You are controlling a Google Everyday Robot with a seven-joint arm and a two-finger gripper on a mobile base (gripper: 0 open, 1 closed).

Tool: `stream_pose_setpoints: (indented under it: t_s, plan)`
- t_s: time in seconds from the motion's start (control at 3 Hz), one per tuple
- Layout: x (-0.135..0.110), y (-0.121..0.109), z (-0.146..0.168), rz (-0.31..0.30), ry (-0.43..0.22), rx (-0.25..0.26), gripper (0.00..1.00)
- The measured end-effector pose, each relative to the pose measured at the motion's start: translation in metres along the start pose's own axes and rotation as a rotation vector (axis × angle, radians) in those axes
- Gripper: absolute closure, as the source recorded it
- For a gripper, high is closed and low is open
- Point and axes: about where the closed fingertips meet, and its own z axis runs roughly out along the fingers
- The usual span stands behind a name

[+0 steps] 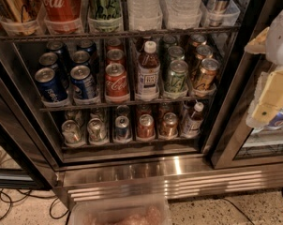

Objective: Pick coke can from middle shelf of fridge

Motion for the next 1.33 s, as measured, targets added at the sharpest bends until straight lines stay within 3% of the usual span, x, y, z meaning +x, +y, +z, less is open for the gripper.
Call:
stream_pose_setpoints:
  t_s: [0.33, 0.67, 1.0, 1.33]
  plan:
    - [0.000, 0.000, 0.000, 0.000, 0.000, 0.000, 0.00]
    - [-0.003, 0.001, 0.000, -0.024, 0.007, 0.032, 0.00]
    - [-0.011, 0.014, -0.004, -0.169, 0.062, 0.146, 0.00]
    - [-0.028, 0.034, 0.014, -0.401, 0.121, 0.243, 0.00]
